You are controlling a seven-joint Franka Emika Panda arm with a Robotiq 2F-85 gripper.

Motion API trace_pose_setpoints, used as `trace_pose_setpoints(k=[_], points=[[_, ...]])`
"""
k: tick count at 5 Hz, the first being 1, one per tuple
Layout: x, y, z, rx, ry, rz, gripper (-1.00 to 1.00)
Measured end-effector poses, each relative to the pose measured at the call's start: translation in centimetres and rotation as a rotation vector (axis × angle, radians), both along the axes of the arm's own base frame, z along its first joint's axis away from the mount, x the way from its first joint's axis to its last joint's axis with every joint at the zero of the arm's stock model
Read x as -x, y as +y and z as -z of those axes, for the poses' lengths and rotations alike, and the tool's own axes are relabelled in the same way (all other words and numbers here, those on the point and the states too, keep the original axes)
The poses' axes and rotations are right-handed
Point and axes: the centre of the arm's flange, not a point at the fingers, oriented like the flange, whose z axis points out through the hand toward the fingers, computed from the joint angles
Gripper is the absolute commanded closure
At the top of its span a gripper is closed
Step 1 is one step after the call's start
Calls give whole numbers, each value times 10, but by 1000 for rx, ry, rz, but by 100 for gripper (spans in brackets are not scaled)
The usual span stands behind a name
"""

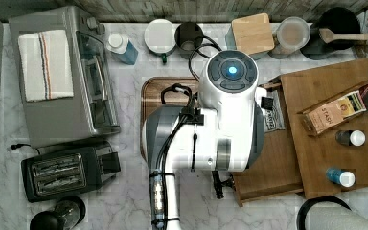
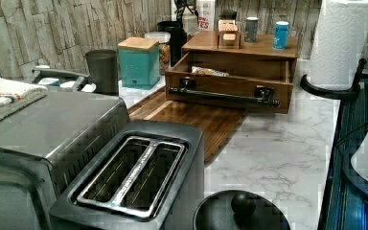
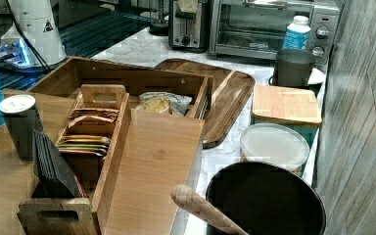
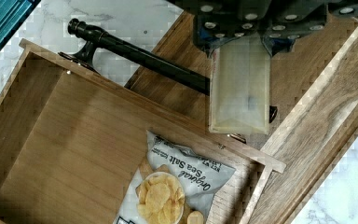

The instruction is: Place the butter on the board.

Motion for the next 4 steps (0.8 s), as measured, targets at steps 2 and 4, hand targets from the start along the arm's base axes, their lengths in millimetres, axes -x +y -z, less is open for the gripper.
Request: trace_pose_setpoints(k=[2, 4], points=[[5, -1, 17, 1, 33, 1, 100], [1, 9, 40, -10, -149, 6, 100]])
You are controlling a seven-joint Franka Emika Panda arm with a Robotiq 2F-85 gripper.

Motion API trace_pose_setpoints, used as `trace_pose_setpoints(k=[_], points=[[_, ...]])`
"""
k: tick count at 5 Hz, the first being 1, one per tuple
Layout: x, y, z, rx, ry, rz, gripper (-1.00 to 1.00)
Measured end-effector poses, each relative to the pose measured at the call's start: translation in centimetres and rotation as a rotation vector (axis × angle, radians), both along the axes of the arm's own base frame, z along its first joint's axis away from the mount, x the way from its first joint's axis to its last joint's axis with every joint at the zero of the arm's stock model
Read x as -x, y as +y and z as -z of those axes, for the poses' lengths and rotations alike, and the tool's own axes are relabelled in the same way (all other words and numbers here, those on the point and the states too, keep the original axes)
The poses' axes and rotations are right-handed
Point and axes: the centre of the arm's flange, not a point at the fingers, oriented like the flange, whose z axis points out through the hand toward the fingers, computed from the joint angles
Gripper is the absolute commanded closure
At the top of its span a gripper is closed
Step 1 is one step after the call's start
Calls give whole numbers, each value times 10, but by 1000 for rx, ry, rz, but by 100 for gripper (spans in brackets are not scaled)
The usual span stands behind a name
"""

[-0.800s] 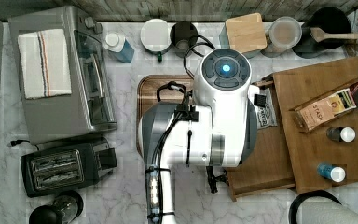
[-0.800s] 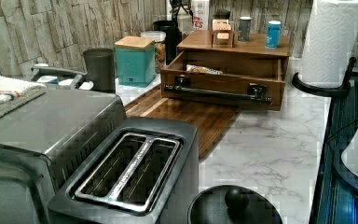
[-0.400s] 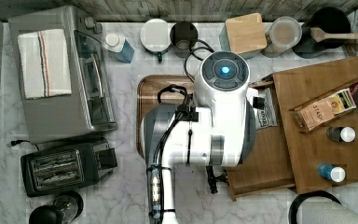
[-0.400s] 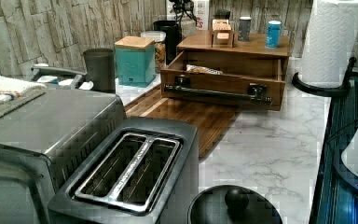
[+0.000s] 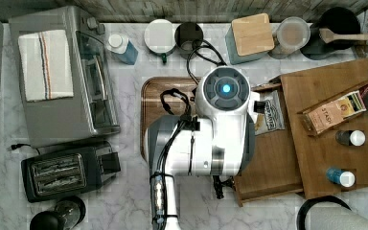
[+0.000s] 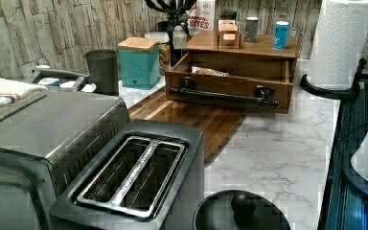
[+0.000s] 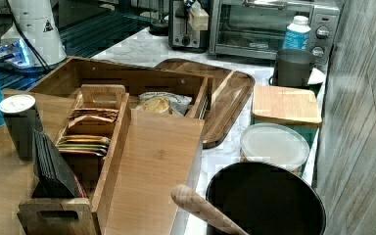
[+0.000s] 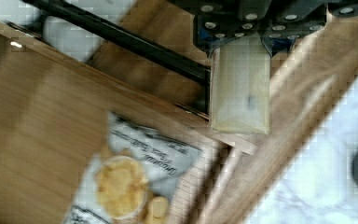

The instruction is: Place the butter on the board.

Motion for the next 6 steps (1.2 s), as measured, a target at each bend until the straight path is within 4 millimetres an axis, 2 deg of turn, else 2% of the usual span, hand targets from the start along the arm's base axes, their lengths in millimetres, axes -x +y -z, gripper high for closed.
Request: trace_pose_setpoints(k=[1, 3, 4, 5, 6], points=[[13, 20, 20, -2, 19, -34, 100], [39, 81, 61, 2, 96, -153, 100], [48, 106, 78, 10, 113, -111, 100], [49, 119, 97, 0, 112, -54, 100], [48, 123, 116, -21, 118, -42, 100]])
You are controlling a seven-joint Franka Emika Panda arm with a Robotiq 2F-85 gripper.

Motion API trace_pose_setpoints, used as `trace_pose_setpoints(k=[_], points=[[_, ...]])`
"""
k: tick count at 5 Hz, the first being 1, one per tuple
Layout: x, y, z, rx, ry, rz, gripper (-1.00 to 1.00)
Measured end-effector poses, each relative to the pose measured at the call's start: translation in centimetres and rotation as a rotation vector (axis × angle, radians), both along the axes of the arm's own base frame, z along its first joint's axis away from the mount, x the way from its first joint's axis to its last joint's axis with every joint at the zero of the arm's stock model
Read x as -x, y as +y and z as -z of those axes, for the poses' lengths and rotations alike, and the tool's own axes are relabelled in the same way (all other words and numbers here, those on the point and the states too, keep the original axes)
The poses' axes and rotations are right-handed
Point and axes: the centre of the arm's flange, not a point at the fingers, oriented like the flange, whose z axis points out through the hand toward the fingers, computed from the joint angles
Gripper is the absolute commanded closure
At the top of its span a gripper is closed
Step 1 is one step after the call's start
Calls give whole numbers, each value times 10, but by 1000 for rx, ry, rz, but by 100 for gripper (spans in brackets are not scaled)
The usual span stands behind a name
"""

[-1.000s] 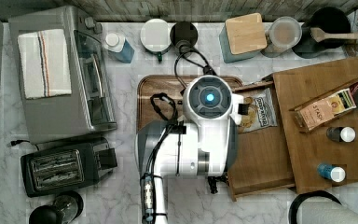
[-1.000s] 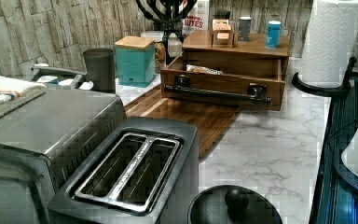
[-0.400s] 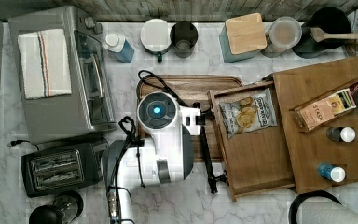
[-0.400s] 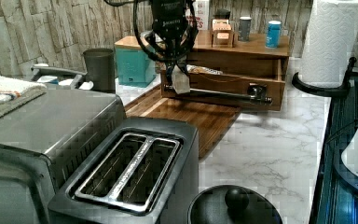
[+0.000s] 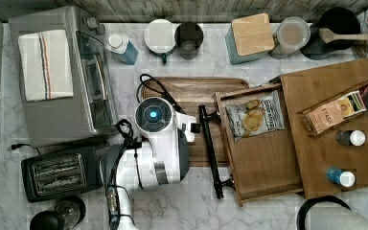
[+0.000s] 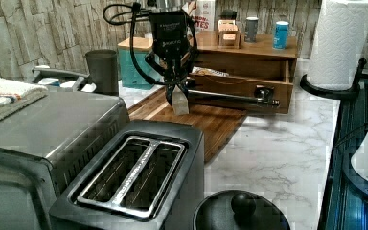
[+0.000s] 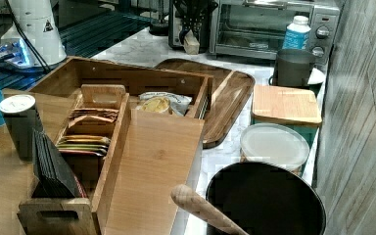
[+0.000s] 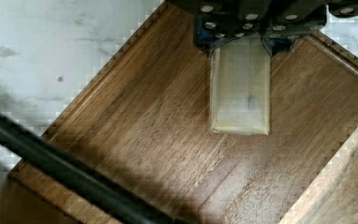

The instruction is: Place the butter on the board.

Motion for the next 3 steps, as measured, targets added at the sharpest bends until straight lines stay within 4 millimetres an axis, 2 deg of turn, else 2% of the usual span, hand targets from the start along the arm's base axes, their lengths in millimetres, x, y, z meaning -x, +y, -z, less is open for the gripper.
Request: trace_pose_setpoints(k=[2, 3], points=[[0, -1, 18, -37, -103, 24, 100], [0, -2, 27, -36, -99, 28, 100]])
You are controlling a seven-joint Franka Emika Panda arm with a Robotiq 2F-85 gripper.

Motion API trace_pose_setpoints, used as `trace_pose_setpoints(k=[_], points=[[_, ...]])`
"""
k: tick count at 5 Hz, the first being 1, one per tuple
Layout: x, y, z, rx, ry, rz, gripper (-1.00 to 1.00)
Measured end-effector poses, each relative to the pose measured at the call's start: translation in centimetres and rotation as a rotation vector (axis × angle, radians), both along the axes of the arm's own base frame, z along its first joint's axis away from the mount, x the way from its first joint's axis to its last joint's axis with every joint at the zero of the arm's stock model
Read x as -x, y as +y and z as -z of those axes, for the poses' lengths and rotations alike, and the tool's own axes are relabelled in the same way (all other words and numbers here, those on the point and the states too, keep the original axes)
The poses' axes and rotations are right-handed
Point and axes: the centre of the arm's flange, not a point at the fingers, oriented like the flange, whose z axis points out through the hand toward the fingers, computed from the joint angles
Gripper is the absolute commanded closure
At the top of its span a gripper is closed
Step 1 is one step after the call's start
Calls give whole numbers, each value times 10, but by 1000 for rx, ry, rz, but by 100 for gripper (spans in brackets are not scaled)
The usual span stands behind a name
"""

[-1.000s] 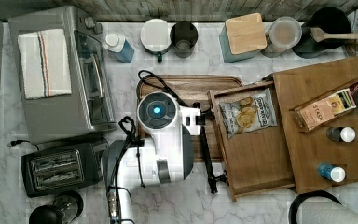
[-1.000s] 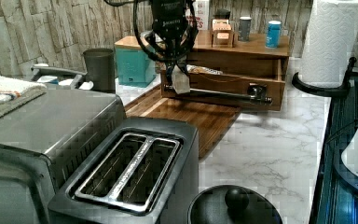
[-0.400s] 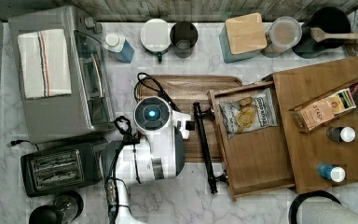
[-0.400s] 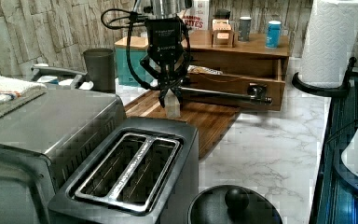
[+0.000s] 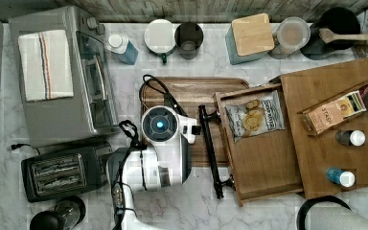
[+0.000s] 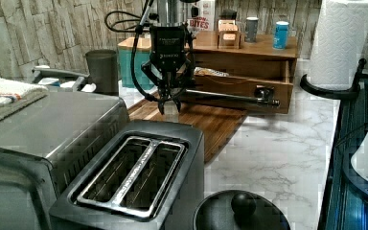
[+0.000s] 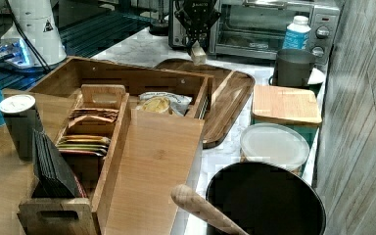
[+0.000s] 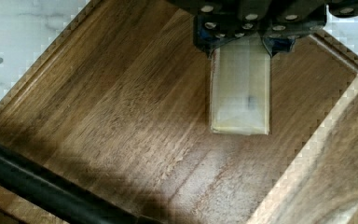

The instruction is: Place the butter on the board.

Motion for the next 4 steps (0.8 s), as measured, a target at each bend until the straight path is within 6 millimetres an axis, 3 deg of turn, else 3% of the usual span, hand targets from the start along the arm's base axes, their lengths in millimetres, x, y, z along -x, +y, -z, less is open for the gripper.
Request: trace_pose_setpoints(k=[2, 3, 4], points=[[4, 3, 29, -6, 62, 9, 100], [12, 3, 43, -47, 148, 71, -100], [18, 2, 51, -53, 185, 82, -100]])
